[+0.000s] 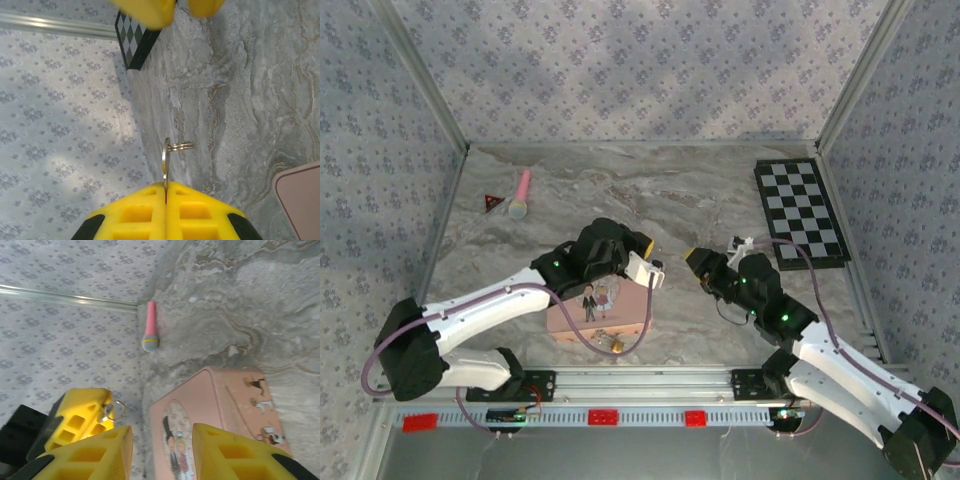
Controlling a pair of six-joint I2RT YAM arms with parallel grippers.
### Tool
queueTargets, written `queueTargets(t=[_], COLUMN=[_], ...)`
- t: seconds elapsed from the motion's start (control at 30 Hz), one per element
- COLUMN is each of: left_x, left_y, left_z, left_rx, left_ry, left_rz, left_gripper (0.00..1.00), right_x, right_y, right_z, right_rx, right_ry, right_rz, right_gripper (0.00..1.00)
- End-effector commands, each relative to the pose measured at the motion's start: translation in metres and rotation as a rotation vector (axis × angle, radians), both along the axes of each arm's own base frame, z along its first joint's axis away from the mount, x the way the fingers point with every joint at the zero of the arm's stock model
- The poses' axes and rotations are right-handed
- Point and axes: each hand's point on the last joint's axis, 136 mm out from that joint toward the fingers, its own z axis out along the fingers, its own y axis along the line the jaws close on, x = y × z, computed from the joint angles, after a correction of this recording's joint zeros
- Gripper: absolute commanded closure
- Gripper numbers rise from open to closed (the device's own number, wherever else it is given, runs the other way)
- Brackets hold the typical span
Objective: Unlock the padlock with the key
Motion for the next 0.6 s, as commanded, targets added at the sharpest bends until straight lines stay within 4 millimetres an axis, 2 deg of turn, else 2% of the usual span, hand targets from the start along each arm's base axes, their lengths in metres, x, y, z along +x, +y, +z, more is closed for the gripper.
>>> queueTargets(t=[0.0, 0.13, 0.27, 0.57], left_x=[-0.004, -0.006, -0.009, -0.017], left_y=[-0.008, -0.015, -0.022, -0.030], left_z=[0.009, 0.014, 0.025, 0.027], left_rx=[0.035, 0.024, -0.027, -0.045], left_ry=[-0.064, -0.126, -0.157, -0.177], left_rz=[-0.045, -0.063, -0.082, -0.110], left_gripper=[1.00, 1.00, 1.00, 1.00], right_x=[0.002, 0.001, -0.003, -0.003], right_y=[0.007, 0.011, 0.016, 0.037], right_z=[0.027, 0.038, 0.034, 0.042], right_rx=[0.148, 0.182, 0.175, 0.217], right_ry=[-0.047, -0.069, -0.058, -0.093], right_rz=[0.009, 0.026, 0.032, 0.096], right_gripper=[0.62, 0.59, 0.47, 0.44])
